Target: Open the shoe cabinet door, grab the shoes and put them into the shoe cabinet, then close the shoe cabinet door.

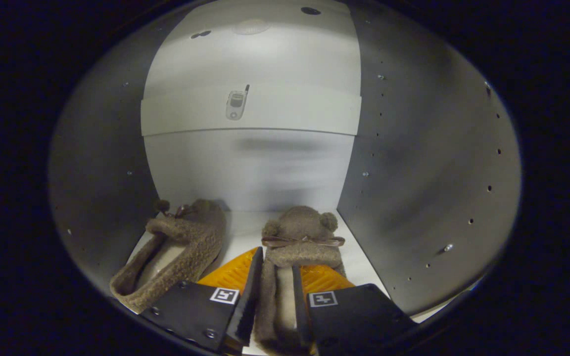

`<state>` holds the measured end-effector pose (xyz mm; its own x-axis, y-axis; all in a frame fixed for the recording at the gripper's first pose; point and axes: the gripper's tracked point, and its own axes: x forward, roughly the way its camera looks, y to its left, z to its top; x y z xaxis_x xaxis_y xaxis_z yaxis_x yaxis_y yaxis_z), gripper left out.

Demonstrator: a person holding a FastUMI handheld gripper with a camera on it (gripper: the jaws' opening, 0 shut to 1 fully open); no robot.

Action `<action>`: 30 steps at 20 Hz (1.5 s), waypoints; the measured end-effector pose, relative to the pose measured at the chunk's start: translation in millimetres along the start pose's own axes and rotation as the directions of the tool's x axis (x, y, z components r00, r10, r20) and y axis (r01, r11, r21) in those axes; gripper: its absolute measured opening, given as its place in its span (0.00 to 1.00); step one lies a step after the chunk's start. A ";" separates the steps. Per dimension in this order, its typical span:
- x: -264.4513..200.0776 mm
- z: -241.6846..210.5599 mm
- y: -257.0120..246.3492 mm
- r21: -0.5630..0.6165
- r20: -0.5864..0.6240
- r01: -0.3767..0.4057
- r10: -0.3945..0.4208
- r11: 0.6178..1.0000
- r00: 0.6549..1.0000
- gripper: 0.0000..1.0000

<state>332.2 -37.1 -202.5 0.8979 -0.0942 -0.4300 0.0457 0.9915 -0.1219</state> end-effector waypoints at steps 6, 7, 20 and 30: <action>-43.9 2.3 3.6 -0.005 0.037 -0.001 0.001 1.000 0.999 0.40; -54.9 5.1 3.7 -0.002 0.057 0.001 -0.001 1.000 0.998 0.40; -350.3 -26.1 -7.3 0.092 0.318 -0.018 -0.012 0.996 0.948 0.47; -526.1 -78.3 -195.0 0.213 0.382 0.145 -0.219 0.966 0.898 0.47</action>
<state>-183.3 -187.9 -22.6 0.9634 -0.2675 -0.0179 0.2677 0.9635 0.0101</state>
